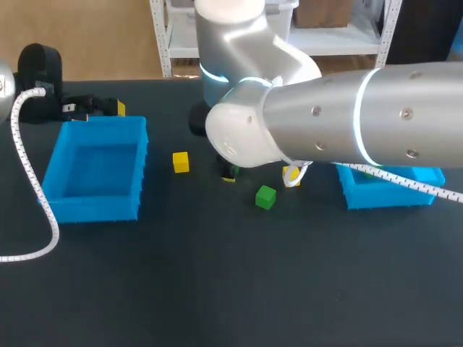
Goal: Put the green cubes in the right bin and the yellow cubes in the left bin.
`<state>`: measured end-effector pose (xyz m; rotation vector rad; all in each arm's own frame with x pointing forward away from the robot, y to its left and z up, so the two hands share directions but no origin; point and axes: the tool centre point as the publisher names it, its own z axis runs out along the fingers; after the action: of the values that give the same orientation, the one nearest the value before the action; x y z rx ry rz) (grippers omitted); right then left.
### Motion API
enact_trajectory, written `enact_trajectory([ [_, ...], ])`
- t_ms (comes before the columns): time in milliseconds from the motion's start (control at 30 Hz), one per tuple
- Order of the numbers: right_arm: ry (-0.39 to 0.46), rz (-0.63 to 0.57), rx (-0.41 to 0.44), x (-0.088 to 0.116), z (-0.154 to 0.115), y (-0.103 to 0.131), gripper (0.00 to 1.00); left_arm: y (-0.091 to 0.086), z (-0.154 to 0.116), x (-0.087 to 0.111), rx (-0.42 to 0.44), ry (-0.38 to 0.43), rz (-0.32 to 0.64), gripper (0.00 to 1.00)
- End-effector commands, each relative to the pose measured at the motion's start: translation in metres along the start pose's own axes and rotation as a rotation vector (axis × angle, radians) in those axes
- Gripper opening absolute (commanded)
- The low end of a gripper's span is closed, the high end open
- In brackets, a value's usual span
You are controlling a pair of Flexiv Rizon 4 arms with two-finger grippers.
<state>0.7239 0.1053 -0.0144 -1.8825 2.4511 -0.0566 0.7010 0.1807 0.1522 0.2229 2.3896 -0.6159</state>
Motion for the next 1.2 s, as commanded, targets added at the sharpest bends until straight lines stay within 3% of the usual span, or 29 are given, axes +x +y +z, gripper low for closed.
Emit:
enact_trajectory([
  [33,-0.008,0.007,0.016,0.004,0.002,0.004,0.0,0.002,0.0,0.001,0.009,-0.005,0.002,1.0],
  [433,-0.017,0.042,0.045,0.006,-0.007,0.004,0.0,0.002,0.0,0.001,0.009,-0.005,0.002,1.0],
  [733,-0.036,0.094,0.085,0.017,-0.033,-0.007,0.0,0.002,0.0,0.001,0.009,-0.005,0.002,1.0],
  [1200,-0.122,0.276,0.178,0.066,-0.099,-0.042,0.0,0.002,0.0,0.001,0.009,-0.005,0.002,1.0],
])
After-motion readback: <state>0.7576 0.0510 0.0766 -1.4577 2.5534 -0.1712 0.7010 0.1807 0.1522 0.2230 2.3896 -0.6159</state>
